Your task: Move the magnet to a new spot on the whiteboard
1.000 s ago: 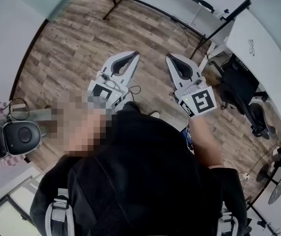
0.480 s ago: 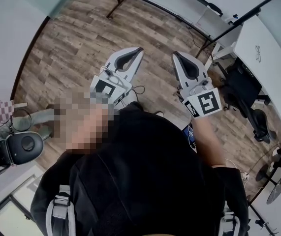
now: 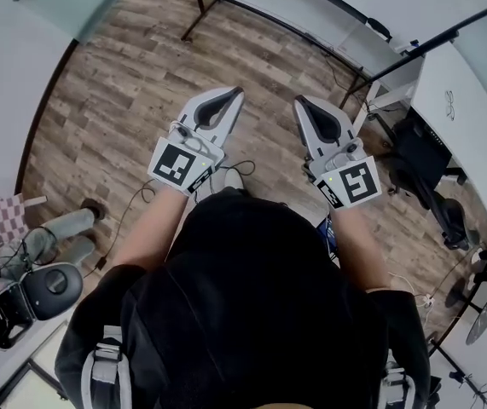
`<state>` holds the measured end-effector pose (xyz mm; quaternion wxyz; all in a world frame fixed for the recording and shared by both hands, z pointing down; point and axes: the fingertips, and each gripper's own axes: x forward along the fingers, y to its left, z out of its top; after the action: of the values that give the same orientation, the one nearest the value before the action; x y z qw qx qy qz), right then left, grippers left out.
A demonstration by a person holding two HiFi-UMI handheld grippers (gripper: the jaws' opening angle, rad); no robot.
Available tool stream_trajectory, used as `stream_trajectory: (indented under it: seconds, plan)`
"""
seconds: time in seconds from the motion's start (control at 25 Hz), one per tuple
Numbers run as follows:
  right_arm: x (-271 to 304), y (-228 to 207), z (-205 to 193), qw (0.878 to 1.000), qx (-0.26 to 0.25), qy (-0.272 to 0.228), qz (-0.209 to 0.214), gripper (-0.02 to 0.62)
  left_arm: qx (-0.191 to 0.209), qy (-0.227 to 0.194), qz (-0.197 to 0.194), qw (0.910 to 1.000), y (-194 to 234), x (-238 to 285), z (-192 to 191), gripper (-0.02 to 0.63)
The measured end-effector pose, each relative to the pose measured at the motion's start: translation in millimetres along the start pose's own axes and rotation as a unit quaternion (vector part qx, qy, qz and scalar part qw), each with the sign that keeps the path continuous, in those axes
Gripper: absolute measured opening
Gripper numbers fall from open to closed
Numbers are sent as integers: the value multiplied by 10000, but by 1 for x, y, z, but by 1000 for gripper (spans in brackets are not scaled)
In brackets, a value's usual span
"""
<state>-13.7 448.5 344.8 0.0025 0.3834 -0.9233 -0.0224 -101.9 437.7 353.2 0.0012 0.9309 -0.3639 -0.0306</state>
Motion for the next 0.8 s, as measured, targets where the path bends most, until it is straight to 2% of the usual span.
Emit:
stream_trajectory:
  seconds: [0.4,0.8]
  plan:
    - [80,10,-13,9997,75,181,-138,0,73,86,-97,9999,74,-13,-7,2]
    - [117,1,-19,9994,-83,349,-26,0,-30,147,58,9999,113,-13,-14,2]
